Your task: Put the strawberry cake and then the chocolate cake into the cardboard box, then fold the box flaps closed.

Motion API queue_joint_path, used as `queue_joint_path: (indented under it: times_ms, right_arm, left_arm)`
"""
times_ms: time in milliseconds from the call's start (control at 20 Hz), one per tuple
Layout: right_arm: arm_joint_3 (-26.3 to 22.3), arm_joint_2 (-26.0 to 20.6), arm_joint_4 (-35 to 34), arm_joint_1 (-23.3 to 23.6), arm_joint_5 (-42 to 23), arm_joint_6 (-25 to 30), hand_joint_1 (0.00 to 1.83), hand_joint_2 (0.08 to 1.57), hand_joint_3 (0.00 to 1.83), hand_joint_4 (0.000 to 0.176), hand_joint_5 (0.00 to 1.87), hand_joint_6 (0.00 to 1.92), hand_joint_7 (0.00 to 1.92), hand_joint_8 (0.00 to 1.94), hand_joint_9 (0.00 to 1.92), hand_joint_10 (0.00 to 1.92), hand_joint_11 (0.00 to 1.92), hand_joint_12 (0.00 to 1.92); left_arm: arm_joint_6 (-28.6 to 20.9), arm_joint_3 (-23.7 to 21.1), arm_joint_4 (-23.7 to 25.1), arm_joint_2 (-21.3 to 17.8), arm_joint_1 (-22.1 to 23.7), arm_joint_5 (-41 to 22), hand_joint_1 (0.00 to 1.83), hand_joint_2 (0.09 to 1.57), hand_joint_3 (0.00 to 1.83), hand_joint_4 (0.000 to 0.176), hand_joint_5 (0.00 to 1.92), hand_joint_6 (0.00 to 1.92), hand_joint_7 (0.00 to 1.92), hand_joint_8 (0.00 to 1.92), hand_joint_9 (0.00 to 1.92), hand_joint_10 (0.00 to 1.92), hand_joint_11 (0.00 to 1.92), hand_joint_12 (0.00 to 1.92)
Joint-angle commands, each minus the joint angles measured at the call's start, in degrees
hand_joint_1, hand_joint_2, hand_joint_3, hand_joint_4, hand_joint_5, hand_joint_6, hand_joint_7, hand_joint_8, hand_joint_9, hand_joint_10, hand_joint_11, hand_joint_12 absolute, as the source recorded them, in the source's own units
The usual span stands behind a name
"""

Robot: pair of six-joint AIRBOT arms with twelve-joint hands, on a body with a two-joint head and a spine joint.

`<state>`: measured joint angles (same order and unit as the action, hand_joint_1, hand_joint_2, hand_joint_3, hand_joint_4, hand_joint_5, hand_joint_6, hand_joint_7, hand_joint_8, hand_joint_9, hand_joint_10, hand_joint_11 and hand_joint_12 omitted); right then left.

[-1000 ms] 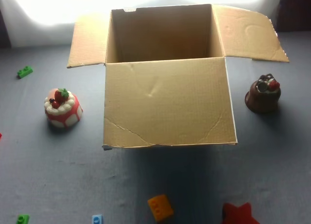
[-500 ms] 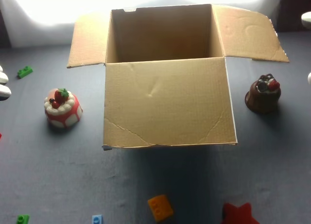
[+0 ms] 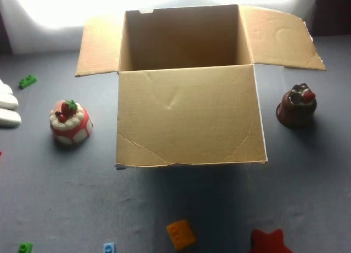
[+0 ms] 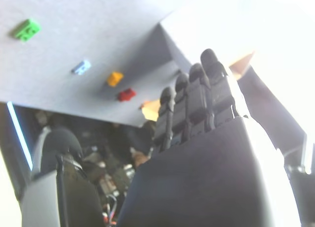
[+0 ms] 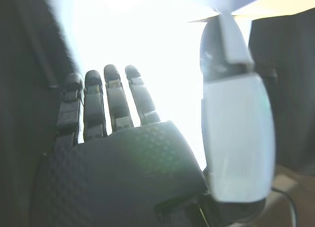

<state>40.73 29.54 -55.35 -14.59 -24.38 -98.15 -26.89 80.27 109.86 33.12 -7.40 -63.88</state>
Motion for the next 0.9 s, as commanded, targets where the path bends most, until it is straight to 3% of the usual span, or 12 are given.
queue_joint_path:
  times_ms: [0, 150, 250, 300, 450, 500, 750, 850]
  right_arm:
    - [0.02, -0.57, 1.65, 0.34, -4.55, -0.2, 0.77, 1.06, 0.0, 0.0, 0.0, 0.0, 0.0, 0.0, 0.0, 0.0, 0.0, 0.0]
    - [0.01, -0.55, 1.65, 0.34, -4.56, -0.42, 0.9, 1.03, 0.0, 0.006, 0.0, 0.0, 0.0, 0.0, 0.0, 0.0, 0.0, 0.0]
    - [0.01, -0.51, 1.66, 0.34, -4.55, -0.52, 1.03, 1.0, 0.0, 0.005, 0.0, 0.0, 0.0, 0.0, 0.0, 0.0, 0.0, 0.0]
    - [0.0, -0.49, 1.66, 0.33, -4.44, -0.53, 1.08, 1.0, 0.0, 0.013, 0.0, 0.0, 0.0, 0.0, 0.0, 0.0, 0.0, 0.0]
    - [-0.03, -0.49, 1.66, 0.34, -4.2, -0.54, 1.11, 1.04, 0.0, 0.024, 0.0, 0.0, 0.0, 0.0, 0.0, 0.0, 0.0, 0.0]
    - [-0.04, -0.46, 1.66, 0.34, -3.86, -1.06, 1.13, 1.05, 0.0, 0.019, 0.0, 0.0, 0.0, 0.0, 0.0, 0.0, 0.0, 0.0]
    - [-0.24, -0.17, 1.66, 0.34, -3.67, -2.97, 1.08, 1.08, 0.0, 0.004, 0.0, 0.0, 0.0, 0.0, 0.0, 0.0, 0.0, 0.0]
    - [-0.26, -0.14, 1.66, 0.34, -3.69, -3.07, 1.08, 1.06, 0.0, 0.009, 0.0, 0.0, 0.0, 0.0, 0.0, 0.0, 0.0, 0.0]
  left_arm:
    - [0.97, 0.21, -6.31, -0.35, -0.07, 0.46, 0.78, 1.0, 0.0, 0.026, 0.1, 0.0, 0.09, 0.0, 0.08, 0.0, 0.0, 0.48]
    - [4.55, 0.16, -11.37, 0.7, -4.66, 1.41, 0.83, 1.0, 0.0, 0.033, 0.08, 0.0, 0.08, 0.0, 0.07, 0.0, 0.0, 0.38]
    - [6.18, 0.16, -15.68, 2.15, -9.45, 3.04, 1.0, 0.97, 0.0, 0.037, 0.09, 0.0, 0.09, 0.0, 0.06, 0.0, 0.0, 0.35]
    - [7.31, 0.29, -17.52, 3.04, -11.77, 3.92, 1.07, 0.96, 0.0, 0.042, 0.07, 0.0, 0.07, 0.0, 0.05, 0.0, 0.0, 0.28]
    - [10.71, 1.41, -22.64, 5.99, -17.45, 5.23, 1.14, 0.96, 0.0, 0.048, 0.04, 0.0, 0.05, 0.0, 0.06, 0.0, 0.0, 0.29]
    - [11.43, 2.17, -24.72, 7.35, -19.06, 5.92, 1.16, 0.95, 0.0, 0.045, 0.05, 0.01, 0.06, 0.01, 0.07, 0.0, 0.0, 0.3]
    - [12.68, 4.17, -27.25, 11.14, -19.54, 7.98, 1.18, 0.96, 0.0, 0.042, 0.06, 0.0, 0.08, 0.0, 0.07, 0.0, 0.0, 0.35]
    - [12.69, 4.81, -27.47, 12.79, -18.99, 8.79, 1.2, 0.97, 0.0, 0.049, 0.05, 0.0, 0.08, 0.0, 0.07, 0.0, 0.0, 0.32]
